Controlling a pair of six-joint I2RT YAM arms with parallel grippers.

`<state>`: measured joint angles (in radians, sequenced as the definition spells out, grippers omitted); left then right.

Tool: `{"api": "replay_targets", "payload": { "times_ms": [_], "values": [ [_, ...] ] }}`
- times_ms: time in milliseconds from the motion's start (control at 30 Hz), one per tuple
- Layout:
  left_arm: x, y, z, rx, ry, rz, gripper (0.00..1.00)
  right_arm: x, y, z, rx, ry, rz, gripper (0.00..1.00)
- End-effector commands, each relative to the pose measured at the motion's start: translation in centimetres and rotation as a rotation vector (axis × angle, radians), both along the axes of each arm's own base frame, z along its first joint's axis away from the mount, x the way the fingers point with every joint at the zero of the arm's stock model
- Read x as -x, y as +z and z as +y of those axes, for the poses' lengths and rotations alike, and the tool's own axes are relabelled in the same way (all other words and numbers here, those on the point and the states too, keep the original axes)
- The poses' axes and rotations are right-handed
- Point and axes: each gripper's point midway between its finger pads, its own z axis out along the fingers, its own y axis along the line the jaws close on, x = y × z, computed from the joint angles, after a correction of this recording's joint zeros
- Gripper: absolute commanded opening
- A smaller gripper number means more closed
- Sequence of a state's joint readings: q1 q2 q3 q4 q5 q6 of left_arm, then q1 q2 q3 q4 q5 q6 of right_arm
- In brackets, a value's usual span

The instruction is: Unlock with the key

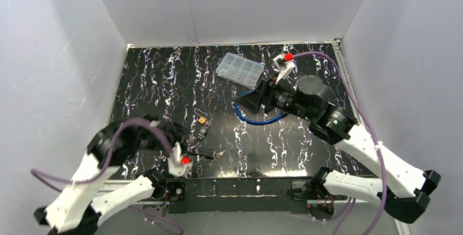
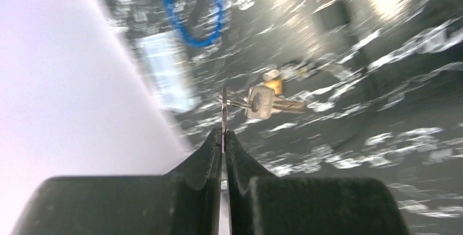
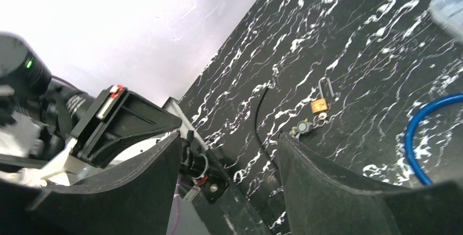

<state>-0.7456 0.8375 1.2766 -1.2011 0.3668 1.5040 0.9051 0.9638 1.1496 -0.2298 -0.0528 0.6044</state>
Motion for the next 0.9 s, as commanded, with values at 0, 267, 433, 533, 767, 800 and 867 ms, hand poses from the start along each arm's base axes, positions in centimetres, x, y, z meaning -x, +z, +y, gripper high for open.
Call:
{"api": "replay_targets", "payload": {
  "times_ms": [0, 267, 433, 533, 767, 800, 867],
  "values": [
    [-4.2, 5.0, -0.8, -0.037, -0.260, -0.745, 0.00, 0.2, 2.7, 1.5, -0.120, 0.130, 0.063, 0.70],
    [-3.8, 13.4, -4.9, 0.238, -0.355, -1.259, 0.00, 0.7, 2.7, 4.6, -0.241, 0.357, 0.174, 0.64],
    [-3.8, 15.8, -5.9, 0.272, -0.375, -1.375, 0.00, 2.5, 4.8, 5.6, -0.339, 0.525, 0.180, 0.63],
    [-4.2, 17.2, -6.2, 0.278, -0.367, -1.424, 0.00, 2.6, 4.5, 5.9, -0.348, 0.551, 0.206, 0.63],
    [-4.0, 17.4, -6.6, 0.273, -0.398, -1.453, 0.00, 3.2, 6.0, 6.1, -0.411, 0.622, 0.203, 0.56],
    [-4.0, 17.3, -6.7, 0.272, -0.401, -1.454, 0.00, 3.2, 6.1, 6.1, -0.418, 0.628, 0.207, 0.52],
    [-4.0, 17.4, -6.8, 0.268, -0.402, -1.459, 0.00, 3.2, 6.2, 6.3, -0.419, 0.636, 0.213, 0.44]
  ]
}}
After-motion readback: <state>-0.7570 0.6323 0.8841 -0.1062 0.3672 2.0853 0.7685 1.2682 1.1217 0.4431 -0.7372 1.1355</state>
